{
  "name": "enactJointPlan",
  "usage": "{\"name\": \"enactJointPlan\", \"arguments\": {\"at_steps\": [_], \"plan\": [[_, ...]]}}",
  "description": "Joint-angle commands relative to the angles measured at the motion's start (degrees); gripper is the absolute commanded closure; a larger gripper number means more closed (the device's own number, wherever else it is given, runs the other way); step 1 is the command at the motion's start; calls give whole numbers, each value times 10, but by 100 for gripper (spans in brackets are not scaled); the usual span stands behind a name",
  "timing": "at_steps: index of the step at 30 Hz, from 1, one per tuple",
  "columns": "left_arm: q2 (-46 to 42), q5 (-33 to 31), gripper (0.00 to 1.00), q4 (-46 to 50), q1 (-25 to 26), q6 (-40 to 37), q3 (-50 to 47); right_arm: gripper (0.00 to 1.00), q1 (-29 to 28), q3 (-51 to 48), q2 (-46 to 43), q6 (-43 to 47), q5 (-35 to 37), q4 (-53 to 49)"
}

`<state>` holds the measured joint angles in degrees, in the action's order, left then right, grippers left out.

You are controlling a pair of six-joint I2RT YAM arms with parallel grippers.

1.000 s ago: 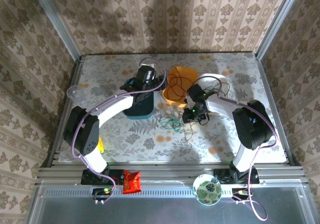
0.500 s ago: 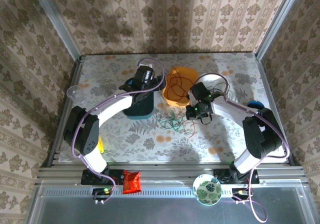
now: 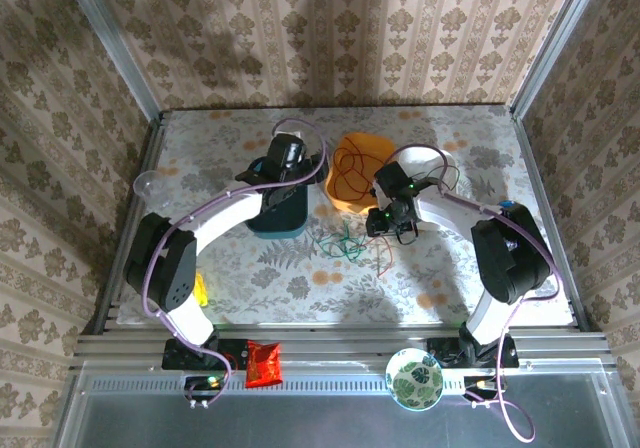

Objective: Untangle the cables

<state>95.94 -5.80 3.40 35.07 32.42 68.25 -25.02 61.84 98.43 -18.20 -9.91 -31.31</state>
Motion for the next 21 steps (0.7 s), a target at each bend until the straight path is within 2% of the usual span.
{"name": "enactJointPlan", "arguments": {"at_steps": [1, 8, 15, 21], "plan": [[-26, 4, 21, -1, -7, 8, -8, 70, -1, 15, 16, -8, 23, -30], [-27, 4, 21, 5, -10, 4, -6, 71, -10, 17, 41, -11, 28, -27], [-27, 5, 21, 5, -10, 11, -8, 73, -23, 18, 59, -15, 66, -35], [-24, 6, 21, 3, -10, 15, -7, 86, -25, -4, 48, -33, 113, -31]]}}
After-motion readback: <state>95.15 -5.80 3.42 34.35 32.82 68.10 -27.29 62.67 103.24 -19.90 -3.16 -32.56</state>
